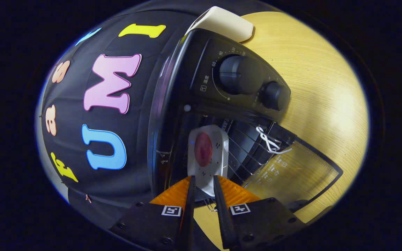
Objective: Open the toaster oven, put the food inside, and close the toaster oven door.
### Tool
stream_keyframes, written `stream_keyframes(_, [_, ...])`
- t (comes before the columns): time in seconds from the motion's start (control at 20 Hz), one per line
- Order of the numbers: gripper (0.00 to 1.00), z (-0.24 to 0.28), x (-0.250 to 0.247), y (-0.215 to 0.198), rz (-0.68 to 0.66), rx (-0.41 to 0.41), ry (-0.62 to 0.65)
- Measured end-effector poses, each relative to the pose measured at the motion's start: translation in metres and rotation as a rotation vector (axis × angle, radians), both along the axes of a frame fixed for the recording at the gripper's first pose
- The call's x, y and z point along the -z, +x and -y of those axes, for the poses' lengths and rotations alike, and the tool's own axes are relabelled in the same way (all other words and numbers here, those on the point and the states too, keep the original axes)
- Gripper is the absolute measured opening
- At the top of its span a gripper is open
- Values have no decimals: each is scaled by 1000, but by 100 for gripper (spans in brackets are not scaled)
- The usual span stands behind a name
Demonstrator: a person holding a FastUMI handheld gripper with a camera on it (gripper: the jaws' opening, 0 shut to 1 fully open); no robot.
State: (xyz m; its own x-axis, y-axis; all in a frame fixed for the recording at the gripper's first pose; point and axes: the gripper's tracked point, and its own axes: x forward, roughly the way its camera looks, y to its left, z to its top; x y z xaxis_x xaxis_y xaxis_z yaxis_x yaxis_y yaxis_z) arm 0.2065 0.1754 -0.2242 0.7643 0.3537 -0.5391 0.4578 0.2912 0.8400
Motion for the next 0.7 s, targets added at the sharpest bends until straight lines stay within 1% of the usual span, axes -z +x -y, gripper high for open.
stream_keyframes(0.05, [36,2,-2,-9,5,-24,-11])
stream_keyframes(0.1, [51,4,-5,-16,15,-52,-22])
stream_keyframes(0.15, [58,4,-5,-25,17,-78,-39])
stream_keyframes(0.25, [60,10,-11,-43,28,-123,-58])
stream_keyframes(0.3, [79,6,-19,-61,39,-138,-59])
stream_keyframes(0.35, [99,14,-15,-59,38,-164,-80])
stream_keyframes(0.4, [98,18,-17,-69,42,-191,-106])
stream_keyframes(0.5, [98,26,-19,-87,52,-248,-188])
stream_keyframes(0.6, [98,41,-19,-99,77,-269,-320])
stream_keyframes(0.7, [98,47,-22,-106,101,-292,-424])
